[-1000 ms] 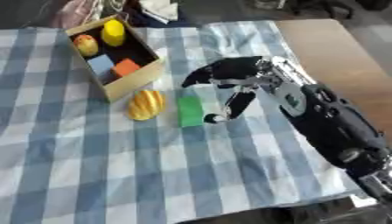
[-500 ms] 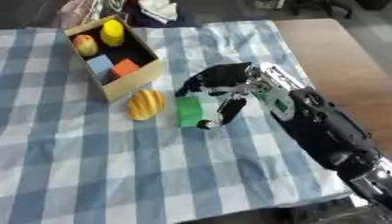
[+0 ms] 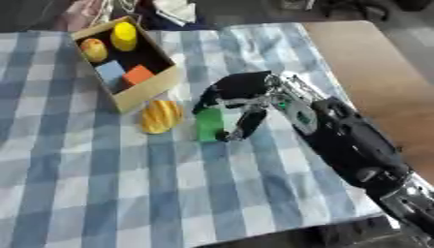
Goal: Pick up objects on the table and place them in the box.
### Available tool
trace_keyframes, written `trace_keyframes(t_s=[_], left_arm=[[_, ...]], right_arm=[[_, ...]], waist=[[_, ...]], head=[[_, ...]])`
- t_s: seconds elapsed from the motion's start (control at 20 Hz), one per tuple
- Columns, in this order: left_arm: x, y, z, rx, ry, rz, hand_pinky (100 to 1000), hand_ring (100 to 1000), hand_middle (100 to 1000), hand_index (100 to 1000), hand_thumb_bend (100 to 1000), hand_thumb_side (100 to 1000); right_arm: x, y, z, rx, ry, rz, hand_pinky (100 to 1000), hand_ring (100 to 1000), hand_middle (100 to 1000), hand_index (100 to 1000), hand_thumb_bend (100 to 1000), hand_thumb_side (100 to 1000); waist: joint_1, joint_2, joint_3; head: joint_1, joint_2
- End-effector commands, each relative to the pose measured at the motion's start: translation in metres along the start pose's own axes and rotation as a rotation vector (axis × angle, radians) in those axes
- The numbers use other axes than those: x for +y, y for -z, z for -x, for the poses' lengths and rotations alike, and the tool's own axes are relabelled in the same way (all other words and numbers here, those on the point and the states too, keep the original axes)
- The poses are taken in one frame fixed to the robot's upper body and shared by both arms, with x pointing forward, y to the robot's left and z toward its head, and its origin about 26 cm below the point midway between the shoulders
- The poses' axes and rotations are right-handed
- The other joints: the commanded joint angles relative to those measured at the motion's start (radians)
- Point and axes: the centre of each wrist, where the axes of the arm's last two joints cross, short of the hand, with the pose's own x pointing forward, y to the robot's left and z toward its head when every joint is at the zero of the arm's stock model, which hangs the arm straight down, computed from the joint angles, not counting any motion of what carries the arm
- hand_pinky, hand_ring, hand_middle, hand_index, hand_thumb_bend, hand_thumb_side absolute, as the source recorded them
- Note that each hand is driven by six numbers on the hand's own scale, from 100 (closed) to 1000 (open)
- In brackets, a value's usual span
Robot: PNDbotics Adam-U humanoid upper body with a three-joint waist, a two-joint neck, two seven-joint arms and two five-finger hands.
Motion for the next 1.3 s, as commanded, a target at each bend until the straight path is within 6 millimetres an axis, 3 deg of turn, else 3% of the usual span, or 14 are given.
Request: trace_keyframes(t_s=[0.05, 0.35, 0.55, 0.7, 0.95, 1.3], left_arm=[[0.005, 0.002, -0.006, -0.015, 0.022, 0.001, 752, 543, 603, 776, 100, 637], [0.005, 0.002, -0.007, -0.018, 0.021, -0.003, 753, 544, 603, 776, 100, 635], [0.004, 0.003, -0.007, -0.022, 0.017, 0.0, 754, 544, 604, 776, 100, 636], [0.003, 0.005, -0.008, -0.03, 0.015, 0.004, 754, 544, 604, 776, 100, 635], [0.001, 0.01, -0.011, -0.051, 0.008, 0.017, 754, 544, 603, 776, 100, 637], [-0.002, 0.016, -0.014, -0.073, 0.003, 0.036, 754, 544, 603, 776, 100, 637]], right_arm=[[-0.017, -0.004, 0.005, 0.004, -0.043, 0.072, 699, 664, 532, 755, 158, 100], [-0.064, 0.004, 0.007, -0.018, -0.067, 0.246, 686, 636, 506, 749, 123, 100], [-0.098, 0.021, 0.01, -0.028, -0.038, 0.327, 671, 612, 498, 748, 100, 100], [-0.112, 0.04, 0.016, -0.012, 0.013, 0.361, 665, 602, 505, 757, 100, 100], [-0.119, 0.072, 0.023, 0.061, 0.09, 0.397, 663, 600, 525, 776, 100, 100], [-0.106, 0.102, 0.022, 0.214, 0.116, 0.416, 672, 626, 605, 827, 100, 100]], waist=[[0.0, -0.029, 0.002], [0.001, -0.031, 0.005], [0.003, -0.027, 0.01], [0.006, -0.02, 0.016], [0.008, -0.001, 0.042], [0.006, 0.018, 0.073]], head=[[-0.001, 0.005], [0.0, 0.003], [-0.004, -0.003], [-0.009, -0.01], [-0.033, -0.027], [-0.066, -0.049]])
